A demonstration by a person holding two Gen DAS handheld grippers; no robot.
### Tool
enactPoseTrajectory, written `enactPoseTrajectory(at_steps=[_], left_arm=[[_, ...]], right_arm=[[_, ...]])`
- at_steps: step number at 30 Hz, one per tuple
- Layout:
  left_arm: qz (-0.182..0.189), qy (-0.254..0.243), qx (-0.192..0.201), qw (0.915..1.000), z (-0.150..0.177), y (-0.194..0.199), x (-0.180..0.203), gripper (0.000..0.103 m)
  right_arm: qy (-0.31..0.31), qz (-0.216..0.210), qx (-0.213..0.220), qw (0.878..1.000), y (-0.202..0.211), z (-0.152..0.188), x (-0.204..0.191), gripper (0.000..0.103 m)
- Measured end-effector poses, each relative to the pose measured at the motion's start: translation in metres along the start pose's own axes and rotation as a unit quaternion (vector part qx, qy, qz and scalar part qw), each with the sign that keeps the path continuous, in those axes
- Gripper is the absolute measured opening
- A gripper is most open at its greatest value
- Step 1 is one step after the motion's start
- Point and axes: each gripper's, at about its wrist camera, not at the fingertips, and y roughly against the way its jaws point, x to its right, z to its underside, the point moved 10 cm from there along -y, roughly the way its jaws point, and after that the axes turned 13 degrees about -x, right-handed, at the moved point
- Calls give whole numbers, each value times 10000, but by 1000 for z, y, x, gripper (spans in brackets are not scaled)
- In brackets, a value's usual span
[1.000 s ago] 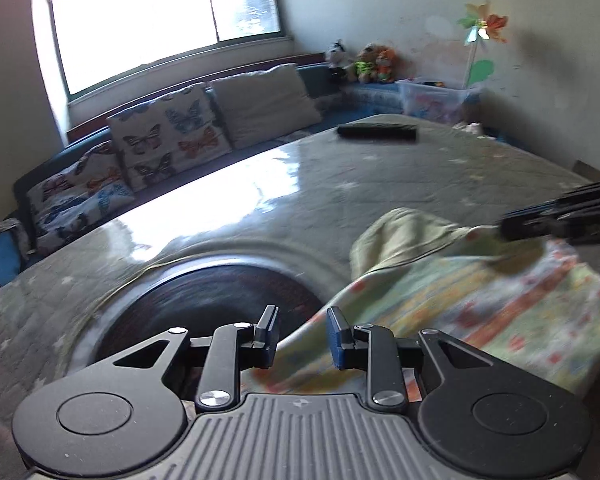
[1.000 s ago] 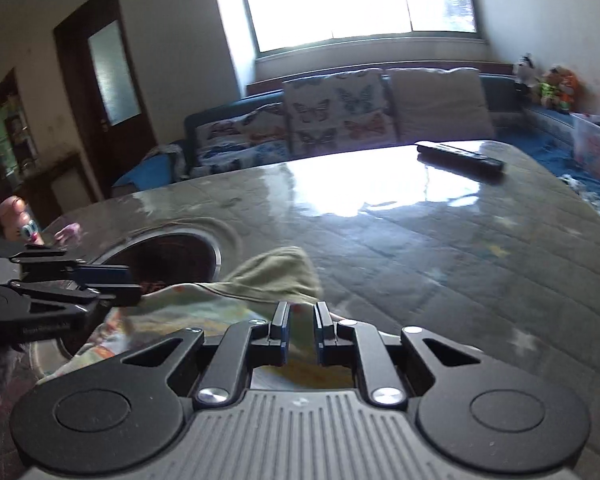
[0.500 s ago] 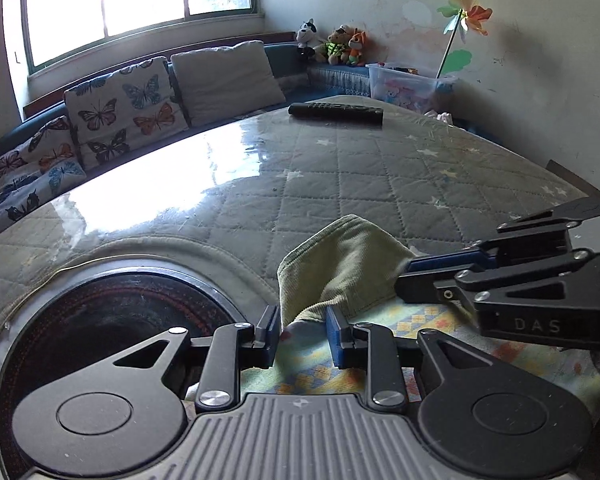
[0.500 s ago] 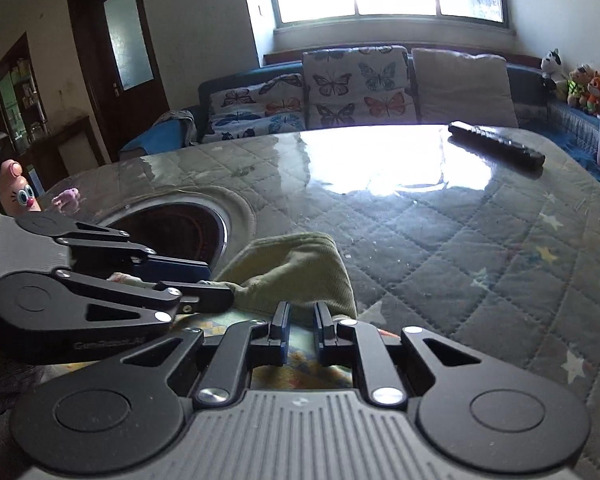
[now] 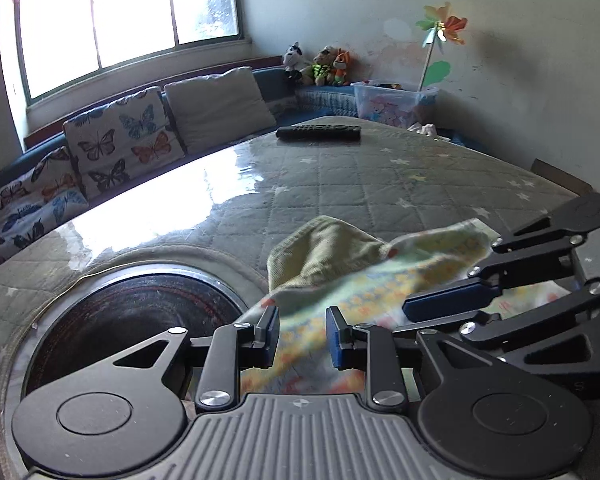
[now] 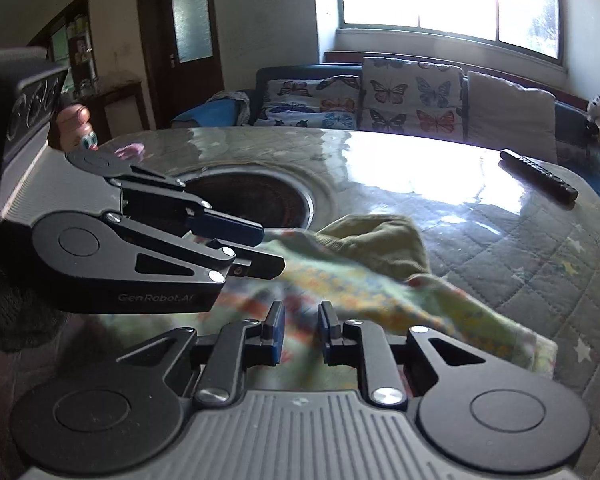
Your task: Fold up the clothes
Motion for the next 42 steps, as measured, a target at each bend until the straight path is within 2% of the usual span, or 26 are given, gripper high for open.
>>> enactPoseTrajectory(at_steps=[6, 10, 15, 21, 31, 35, 39, 42], left_arm=[[-71, -231, 60, 9997, 34, 19, 18, 29], [-181, -106, 113, 9997, 53, 28, 18, 29], [-278, 171, 224, 9992, 65, 39, 12, 29], [-261, 534, 209, 9980, 80, 43, 0, 29], [-244, 711, 221, 9969, 88, 47, -4, 29], [-223, 738, 216, 9968, 88, 47, -5, 29], [-212, 770, 210, 9966, 88, 47, -6, 29], [-193, 807, 197, 9964, 88, 48, -7, 29]], right_arm=[[315, 17, 1, 9995, 13, 21, -33, 18], [408, -29, 87, 9991, 18, 31, -48, 19], [218, -150, 183, 9995, 24, 39, -54, 21], [-380, -41, 312, 9988, 39, 52, -29, 23], [-1353, 649, 274, 9883, 60, 91, 40, 22], [-1630, 796, 427, 9825, 71, 89, 61, 22], [-1537, 879, 518, 9828, 63, 76, 68, 22], [-1623, 955, 365, 9814, 53, 76, 78, 22]])
